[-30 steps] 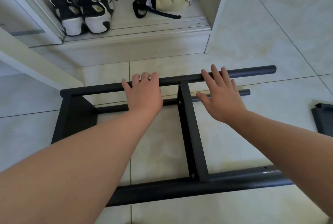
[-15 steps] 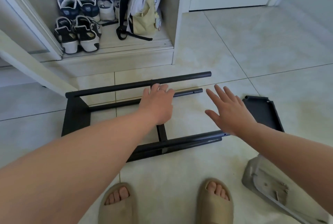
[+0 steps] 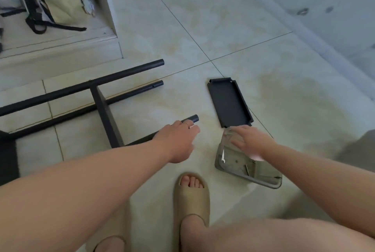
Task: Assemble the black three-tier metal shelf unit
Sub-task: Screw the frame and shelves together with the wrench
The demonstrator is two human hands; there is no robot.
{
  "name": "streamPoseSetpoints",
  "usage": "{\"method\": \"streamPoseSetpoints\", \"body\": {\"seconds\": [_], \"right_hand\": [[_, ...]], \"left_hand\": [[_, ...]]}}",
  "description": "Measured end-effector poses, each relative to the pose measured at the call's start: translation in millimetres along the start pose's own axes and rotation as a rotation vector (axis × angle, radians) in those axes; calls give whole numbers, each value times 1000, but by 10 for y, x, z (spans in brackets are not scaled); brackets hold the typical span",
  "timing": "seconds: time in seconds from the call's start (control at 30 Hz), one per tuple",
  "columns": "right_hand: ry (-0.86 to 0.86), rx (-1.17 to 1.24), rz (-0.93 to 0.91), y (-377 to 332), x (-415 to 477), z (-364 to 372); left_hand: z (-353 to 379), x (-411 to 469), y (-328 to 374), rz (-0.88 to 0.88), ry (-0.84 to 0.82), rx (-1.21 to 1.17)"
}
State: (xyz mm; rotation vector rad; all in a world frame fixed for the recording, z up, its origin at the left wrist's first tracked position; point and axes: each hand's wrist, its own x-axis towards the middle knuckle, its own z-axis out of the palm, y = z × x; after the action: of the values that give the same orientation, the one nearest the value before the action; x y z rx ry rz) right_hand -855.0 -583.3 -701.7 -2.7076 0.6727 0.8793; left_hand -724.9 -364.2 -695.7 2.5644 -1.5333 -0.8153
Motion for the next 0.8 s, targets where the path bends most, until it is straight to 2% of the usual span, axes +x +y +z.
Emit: {"method": "streamPoseSetpoints", "body": {"seconds": [0.17, 0.33, 0.57, 0.8], "right_hand": [[-102, 112, 130, 456, 191, 636], [-113, 177, 175, 652, 484, 1028], [-216, 61, 110, 742, 743, 1350], [-231, -16, 57, 660, 862, 1499]], "left_hand": [[496, 481, 286, -93, -171, -434], [694, 919, 459, -201, -309, -682], [922, 1100, 605, -251, -323, -802], [961, 1076, 430, -300, -240, -883]]}}
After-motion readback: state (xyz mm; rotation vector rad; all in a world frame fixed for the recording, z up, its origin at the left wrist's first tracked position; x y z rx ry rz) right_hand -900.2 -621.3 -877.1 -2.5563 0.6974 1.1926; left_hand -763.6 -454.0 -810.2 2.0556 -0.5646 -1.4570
